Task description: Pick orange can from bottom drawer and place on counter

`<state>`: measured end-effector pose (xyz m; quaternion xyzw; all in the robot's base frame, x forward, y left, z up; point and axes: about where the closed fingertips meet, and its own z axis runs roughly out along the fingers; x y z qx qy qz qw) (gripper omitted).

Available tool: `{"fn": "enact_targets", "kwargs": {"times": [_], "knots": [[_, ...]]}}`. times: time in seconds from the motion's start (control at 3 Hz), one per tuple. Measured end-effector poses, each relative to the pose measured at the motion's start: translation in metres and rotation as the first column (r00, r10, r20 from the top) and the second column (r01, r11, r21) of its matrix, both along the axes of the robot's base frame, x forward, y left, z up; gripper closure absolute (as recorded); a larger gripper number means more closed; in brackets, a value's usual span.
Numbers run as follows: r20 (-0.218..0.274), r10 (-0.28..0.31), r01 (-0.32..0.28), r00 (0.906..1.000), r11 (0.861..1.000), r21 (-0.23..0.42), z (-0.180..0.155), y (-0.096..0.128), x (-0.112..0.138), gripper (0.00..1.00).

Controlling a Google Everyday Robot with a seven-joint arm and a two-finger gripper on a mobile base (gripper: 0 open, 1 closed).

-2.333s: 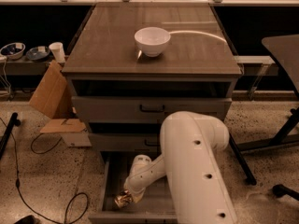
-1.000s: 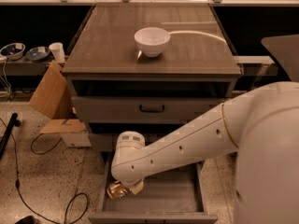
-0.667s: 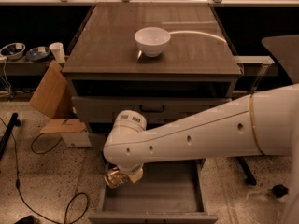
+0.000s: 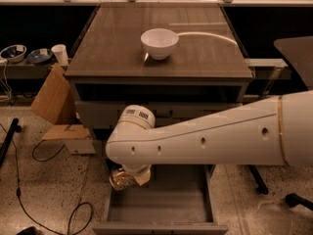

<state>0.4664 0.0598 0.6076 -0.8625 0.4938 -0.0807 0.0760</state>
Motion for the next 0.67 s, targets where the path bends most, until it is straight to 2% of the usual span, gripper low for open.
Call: {"fn": "enact_targets", "kwargs": {"times": [0.33, 0.67], "knots": [[-0.002, 0.006, -0.006, 1.0, 1.0, 0.019, 0.002, -0.006, 0.007, 1.0], [0.047, -0.034, 0.034, 0.9983, 0.999, 0.007, 0.046, -0.034, 0.03, 1.0]]}}
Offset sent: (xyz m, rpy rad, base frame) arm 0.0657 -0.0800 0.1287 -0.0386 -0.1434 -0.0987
